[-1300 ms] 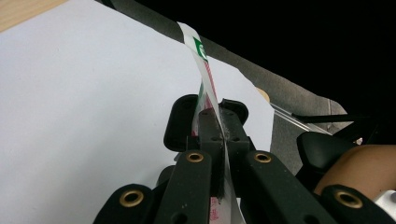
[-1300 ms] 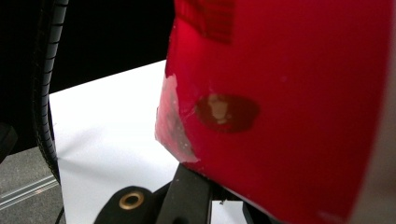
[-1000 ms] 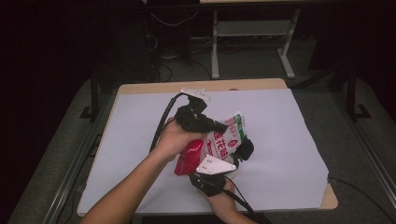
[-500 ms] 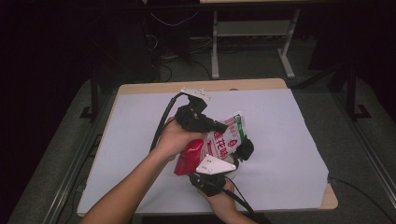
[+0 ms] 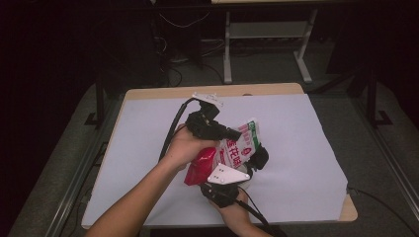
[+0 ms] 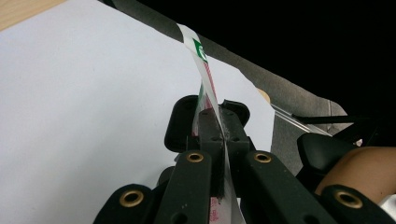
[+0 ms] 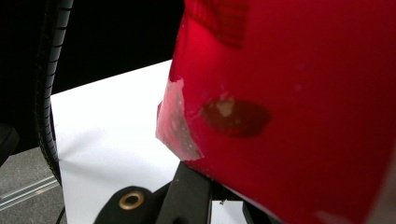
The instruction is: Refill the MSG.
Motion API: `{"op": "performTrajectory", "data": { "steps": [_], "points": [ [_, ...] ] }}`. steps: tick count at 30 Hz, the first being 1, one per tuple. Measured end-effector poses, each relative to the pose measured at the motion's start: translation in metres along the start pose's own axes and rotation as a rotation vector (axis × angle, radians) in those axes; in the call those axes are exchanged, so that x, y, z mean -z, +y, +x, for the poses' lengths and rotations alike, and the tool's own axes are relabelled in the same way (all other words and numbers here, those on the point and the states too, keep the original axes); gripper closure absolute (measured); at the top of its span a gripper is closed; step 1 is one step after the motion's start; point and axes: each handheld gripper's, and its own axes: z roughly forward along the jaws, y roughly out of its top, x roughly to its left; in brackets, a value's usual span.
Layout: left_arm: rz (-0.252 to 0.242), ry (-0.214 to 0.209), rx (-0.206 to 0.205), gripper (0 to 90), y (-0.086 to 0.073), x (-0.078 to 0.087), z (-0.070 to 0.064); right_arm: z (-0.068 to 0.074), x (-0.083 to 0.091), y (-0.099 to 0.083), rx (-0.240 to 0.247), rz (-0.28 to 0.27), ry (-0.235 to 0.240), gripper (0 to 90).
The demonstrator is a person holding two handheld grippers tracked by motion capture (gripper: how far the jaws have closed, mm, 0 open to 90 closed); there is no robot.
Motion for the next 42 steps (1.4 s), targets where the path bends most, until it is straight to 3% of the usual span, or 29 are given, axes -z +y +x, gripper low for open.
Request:
{"op": "performTrajectory", "data": {
  "steps": [42],
  "points": [
    [-0.004, 0.005, 0.008, 90.0, 0.0020, -0.0009, -0.0017, 0.0013, 0.0009, 0.0024, 0.001, -0.020, 0.005, 90.0]
  ]
}}
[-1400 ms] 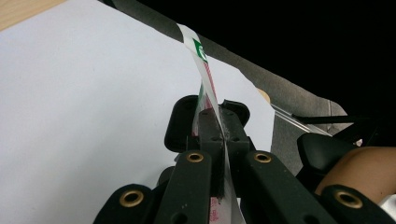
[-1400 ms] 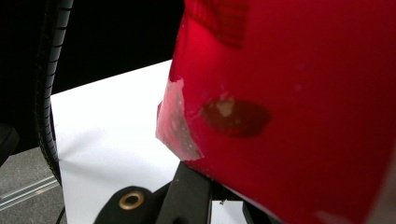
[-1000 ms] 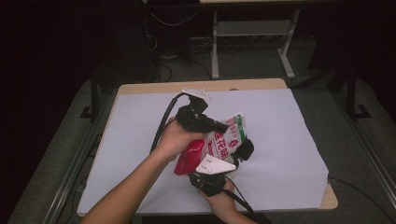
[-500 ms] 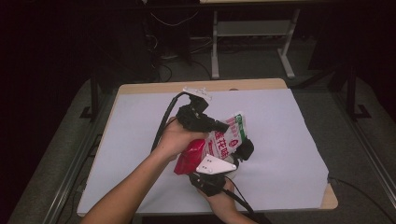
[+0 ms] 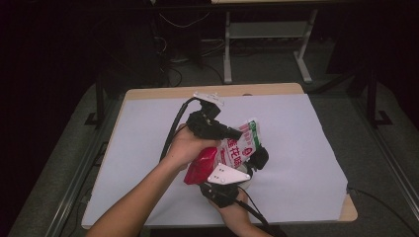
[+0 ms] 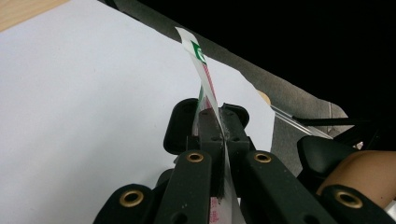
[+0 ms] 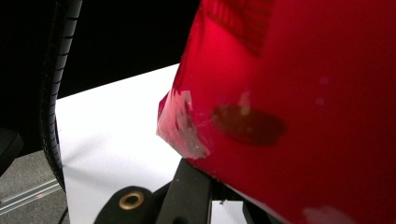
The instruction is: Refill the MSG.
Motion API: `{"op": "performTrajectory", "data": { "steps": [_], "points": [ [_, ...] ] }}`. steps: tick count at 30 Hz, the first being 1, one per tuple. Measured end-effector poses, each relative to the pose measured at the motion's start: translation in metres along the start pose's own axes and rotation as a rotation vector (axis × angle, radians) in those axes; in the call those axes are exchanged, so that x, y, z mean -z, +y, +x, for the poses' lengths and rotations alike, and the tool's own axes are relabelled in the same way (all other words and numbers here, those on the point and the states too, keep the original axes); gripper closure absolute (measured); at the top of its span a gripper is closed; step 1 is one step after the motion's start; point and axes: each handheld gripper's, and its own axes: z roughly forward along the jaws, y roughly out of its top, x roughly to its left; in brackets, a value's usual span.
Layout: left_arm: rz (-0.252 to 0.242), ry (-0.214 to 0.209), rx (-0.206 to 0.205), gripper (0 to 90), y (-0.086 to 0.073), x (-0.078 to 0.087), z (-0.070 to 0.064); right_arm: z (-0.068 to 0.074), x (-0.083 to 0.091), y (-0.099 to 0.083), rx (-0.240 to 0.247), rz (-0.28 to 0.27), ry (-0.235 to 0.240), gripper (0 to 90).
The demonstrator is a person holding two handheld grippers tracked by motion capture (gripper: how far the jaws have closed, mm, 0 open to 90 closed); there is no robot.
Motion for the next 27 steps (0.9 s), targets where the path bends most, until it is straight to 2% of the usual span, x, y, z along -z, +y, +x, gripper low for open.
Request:
{"op": "performTrajectory", "data": {
  "steps": [27],
  "points": [
    [-0.004, -0.001, 0.011, 89.9, -0.0001, -0.0020, 0.0004, -0.0003, 0.0003, 0.0012, -0.003, -0.005, 0.007, 90.0]
  ]
}}
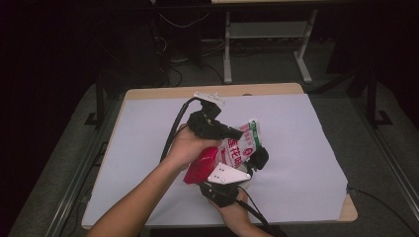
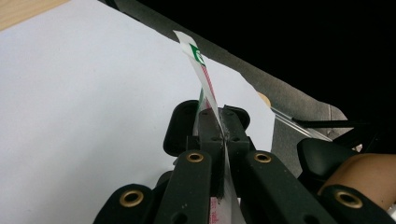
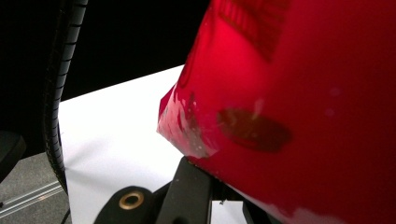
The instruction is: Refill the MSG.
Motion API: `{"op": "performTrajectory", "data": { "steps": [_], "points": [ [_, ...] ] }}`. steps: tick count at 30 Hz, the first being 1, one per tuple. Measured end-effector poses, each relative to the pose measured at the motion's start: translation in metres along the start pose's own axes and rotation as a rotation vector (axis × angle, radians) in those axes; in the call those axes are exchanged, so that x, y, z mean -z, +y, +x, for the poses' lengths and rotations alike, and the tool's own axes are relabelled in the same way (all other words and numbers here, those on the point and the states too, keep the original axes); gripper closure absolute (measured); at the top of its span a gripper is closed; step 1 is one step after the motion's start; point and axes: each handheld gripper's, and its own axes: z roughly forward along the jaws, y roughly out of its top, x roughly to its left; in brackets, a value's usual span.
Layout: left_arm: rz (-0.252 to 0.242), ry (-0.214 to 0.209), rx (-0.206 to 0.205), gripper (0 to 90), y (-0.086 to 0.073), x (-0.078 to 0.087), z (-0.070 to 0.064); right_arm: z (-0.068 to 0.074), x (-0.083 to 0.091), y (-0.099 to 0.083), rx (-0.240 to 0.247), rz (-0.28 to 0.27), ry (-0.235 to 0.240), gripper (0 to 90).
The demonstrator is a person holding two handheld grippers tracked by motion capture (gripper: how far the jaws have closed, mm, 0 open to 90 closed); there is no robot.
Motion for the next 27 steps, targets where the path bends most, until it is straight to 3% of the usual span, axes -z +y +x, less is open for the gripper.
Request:
{"op": "performTrajectory", "data": {
  "steps": [27],
  "points": [
    [-0.013, 0.009, 0.013, 89.9, -0.0029, 0.0027, 0.0003, 0.0019, -0.0008, 0.0003, 0.014, 0.005, 0.011, 90.0]
  ]
}}
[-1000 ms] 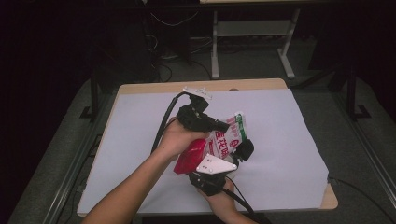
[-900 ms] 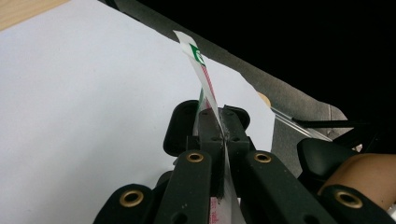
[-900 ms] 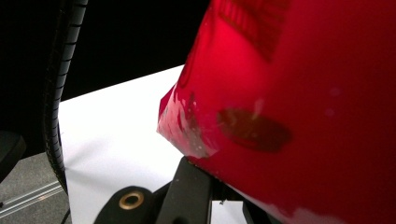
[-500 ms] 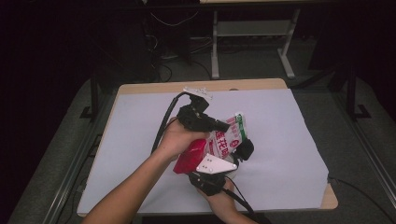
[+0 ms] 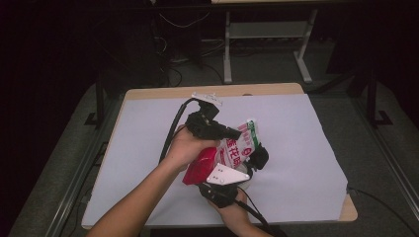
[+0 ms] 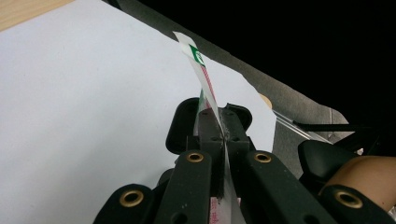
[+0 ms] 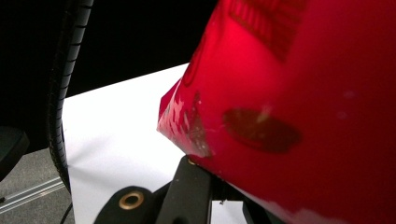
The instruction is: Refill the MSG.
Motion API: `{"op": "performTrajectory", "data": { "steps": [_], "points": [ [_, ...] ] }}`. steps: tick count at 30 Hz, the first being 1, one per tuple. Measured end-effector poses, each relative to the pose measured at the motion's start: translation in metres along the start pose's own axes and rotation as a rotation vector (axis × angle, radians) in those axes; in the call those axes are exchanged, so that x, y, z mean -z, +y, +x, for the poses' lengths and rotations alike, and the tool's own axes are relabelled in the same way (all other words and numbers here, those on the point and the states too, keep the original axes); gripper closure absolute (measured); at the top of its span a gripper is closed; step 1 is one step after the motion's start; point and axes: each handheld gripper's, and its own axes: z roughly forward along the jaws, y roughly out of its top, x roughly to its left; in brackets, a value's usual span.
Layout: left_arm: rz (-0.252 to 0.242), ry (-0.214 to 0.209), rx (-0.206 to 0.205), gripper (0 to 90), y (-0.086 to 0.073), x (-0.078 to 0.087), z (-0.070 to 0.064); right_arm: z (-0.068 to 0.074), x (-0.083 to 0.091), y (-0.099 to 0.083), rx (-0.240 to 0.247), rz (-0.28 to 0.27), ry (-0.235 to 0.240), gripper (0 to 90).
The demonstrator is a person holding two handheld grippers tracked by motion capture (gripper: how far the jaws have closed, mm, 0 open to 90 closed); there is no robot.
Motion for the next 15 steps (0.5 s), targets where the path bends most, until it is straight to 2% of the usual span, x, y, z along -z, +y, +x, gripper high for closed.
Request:
{"op": "performTrajectory", "data": {
  "steps": [7, 15],
  "points": [
    [-0.003, 0.000, 0.000, 89.9, -0.0005, 0.0019, 0.0008, 0.0000, -0.0004, 0.0000, 0.005, 0.002, 0.000, 90.0],
    [-0.006, -0.021, 0.000, 89.9, -0.0004, 0.0042, 0.0003, -0.0017, -0.0015, -0.0009, 0.007, 0.007, 0.001, 89.9]
  ]
}}
